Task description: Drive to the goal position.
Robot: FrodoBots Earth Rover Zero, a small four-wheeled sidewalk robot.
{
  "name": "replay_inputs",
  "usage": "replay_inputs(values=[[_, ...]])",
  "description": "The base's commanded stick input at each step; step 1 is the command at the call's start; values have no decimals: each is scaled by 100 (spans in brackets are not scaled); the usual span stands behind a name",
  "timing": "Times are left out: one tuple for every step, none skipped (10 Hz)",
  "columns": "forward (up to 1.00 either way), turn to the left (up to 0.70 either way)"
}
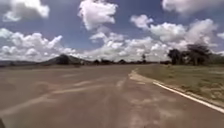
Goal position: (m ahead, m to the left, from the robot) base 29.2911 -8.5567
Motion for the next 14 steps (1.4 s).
replay_inputs(values=[[100,0],[100,0],[100,0],[100,0],[100,0],[100,0],[100,0],[100,0],[100,0],[100,0],[100,0],[100,0],[100,0],[100,0]])
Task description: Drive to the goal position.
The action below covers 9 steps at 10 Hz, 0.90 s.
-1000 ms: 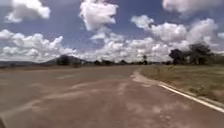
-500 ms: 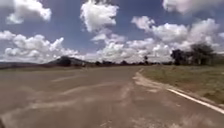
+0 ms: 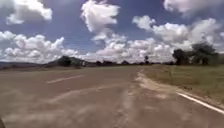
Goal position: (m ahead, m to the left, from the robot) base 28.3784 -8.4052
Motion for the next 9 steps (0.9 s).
replay_inputs(values=[[100,0],[100,0],[100,0],[100,0],[100,0],[100,0],[100,0],[100,0],[100,0]])
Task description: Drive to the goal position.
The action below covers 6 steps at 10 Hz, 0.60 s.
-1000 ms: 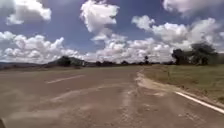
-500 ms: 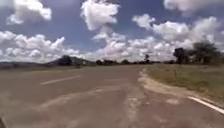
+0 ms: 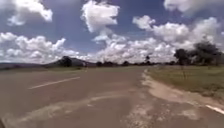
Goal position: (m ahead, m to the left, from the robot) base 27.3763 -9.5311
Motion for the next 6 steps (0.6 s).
replay_inputs(values=[[100,0],[100,0],[100,0],[100,0],[100,0],[100,0]])
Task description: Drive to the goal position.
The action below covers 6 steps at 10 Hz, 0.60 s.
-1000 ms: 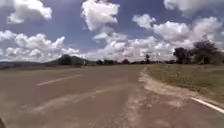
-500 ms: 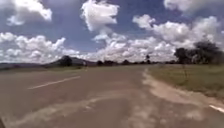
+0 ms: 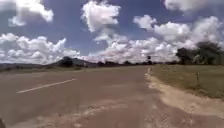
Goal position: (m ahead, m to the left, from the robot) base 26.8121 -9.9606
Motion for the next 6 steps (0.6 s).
replay_inputs(values=[[100,0],[100,0],[100,0],[100,0],[100,0],[100,0]])
